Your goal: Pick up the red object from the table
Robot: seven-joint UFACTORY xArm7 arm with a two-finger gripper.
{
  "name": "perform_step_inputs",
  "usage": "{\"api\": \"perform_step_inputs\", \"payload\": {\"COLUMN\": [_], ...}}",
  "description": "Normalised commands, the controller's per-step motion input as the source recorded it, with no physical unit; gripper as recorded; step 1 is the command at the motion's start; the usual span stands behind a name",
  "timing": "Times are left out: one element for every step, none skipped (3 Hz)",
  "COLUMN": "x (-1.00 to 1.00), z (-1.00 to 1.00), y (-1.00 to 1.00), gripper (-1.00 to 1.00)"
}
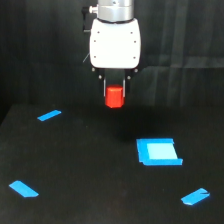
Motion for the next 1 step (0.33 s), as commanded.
{"api": "perform_step_inputs", "payload": {"x": [0.02], "z": [0.05], "y": [-0.01], "gripper": [-0.94]}}
